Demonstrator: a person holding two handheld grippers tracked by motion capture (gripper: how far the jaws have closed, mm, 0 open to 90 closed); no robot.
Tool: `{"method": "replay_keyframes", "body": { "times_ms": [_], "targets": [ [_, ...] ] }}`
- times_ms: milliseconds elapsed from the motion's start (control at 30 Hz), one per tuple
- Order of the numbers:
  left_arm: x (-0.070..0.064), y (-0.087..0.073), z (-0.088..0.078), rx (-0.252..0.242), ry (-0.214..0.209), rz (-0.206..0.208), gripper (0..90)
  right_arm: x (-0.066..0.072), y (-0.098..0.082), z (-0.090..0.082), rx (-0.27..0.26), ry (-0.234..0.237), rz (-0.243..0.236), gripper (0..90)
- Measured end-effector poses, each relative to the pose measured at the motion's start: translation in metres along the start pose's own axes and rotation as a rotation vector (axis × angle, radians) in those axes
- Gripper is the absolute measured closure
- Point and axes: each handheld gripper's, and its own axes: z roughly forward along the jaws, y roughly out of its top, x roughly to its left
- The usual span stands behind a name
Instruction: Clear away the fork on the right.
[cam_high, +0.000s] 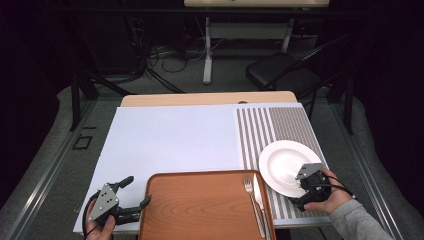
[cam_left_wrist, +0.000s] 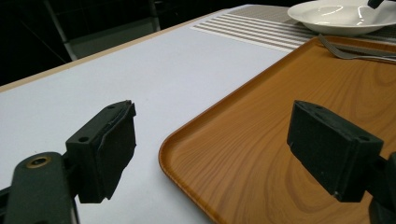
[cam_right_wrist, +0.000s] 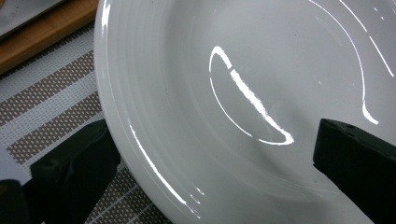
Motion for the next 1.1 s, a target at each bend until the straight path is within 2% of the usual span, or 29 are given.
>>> {"method": "replay_keyframes", "body": {
  "times_ms": [300, 333, 367, 467, 500, 567, 600, 633, 667, 700, 1000, 1100],
  "targets": [
    [0.0, 0.0, 0.0, 0.001, 0.001, -0.001, 15.7, 0.001, 0.0, 0.004, 0.009, -0.029, -0.021, 2.1],
    [0.0, 0.0, 0.0, 0.001, 0.001, -0.001, 15.7, 0.001, 0.0, 0.004, 0.025, -0.026, -0.029, 2.1],
    [0.0, 0.0, 0.0, 0.001, 0.001, -0.003, 15.7, 0.002, 0.0, 0.006, 0.004, -0.032, -0.024, 2.3],
    [0.0, 0.0, 0.0, 0.001, 0.0, 0.0, 15.7, 0.003, 0.0, 0.007, 0.015, -0.042, -0.036, 2.6],
    [0.0, 0.0, 0.0, 0.0, 0.0, -0.001, 15.7, 0.003, 0.0, 0.008, 0.003, -0.047, -0.035, 2.7],
    [0.0, 0.0, 0.0, 0.001, 0.0, 0.0, 15.7, 0.004, 0.0, 0.008, 0.01, -0.059, -0.054, 2.7],
    [0.0, 0.0, 0.0, 0.001, 0.001, 0.0, 15.7, 0.005, 0.0, 0.01, -0.008, -0.064, -0.059, 3.0],
    [0.0, 0.0, 0.0, 0.001, 0.001, -0.002, 15.7, 0.006, -0.001, 0.01, 0.006, -0.073, -0.055, 4.0],
    [0.0, 0.0, 0.0, 0.002, 0.0, 0.0, 15.7, 0.006, 0.0, 0.01, 0.019, -0.083, -0.081, 4.3],
    [0.0, 0.0, 0.0, 0.001, 0.001, 0.0, 15.7, 0.006, 0.0, 0.011, 0.005, -0.087, -0.084, 4.4],
    [0.0, 0.0, 0.0, 0.001, 0.0, 0.001, 15.7, 0.007, 0.001, 0.012, 0.02, -0.103, -0.105, 2.9],
    [0.0, 0.0, 0.0, 0.003, 0.001, 0.002, 15.7, 0.008, 0.0, 0.013, -0.003, -0.107, -0.092, 2.7]
  ]
}}
